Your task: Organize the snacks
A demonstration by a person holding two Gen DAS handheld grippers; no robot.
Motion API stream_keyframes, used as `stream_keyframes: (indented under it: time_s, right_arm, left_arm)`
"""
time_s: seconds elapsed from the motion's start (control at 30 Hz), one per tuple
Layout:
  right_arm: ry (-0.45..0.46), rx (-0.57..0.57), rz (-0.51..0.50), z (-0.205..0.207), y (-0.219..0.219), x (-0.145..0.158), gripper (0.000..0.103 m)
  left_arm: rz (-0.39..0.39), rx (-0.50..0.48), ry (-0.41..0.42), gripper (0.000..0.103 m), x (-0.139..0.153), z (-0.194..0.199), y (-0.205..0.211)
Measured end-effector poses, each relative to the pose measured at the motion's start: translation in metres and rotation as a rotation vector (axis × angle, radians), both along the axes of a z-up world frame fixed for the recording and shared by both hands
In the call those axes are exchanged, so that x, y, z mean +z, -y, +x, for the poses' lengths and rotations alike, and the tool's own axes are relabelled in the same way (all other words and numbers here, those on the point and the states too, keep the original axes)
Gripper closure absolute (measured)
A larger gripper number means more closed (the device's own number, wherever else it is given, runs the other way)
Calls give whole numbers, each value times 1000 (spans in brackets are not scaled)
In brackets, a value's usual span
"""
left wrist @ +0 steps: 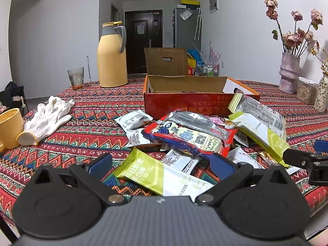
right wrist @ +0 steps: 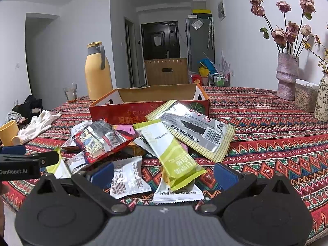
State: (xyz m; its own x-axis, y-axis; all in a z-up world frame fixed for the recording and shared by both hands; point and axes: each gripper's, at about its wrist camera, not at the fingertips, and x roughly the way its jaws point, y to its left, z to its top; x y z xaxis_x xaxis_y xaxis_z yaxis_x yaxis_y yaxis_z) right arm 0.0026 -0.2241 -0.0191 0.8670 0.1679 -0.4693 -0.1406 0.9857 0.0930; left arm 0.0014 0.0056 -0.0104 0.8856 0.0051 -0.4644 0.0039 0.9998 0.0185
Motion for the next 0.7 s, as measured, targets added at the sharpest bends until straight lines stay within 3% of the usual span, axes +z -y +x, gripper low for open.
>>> stream_keyframes:
  time_s: [0.7]
  right_arm:
    - [-5,1,0,0,1,-2,0]
  left_arm:
    - [-2,0,-1,0,-1,0,0]
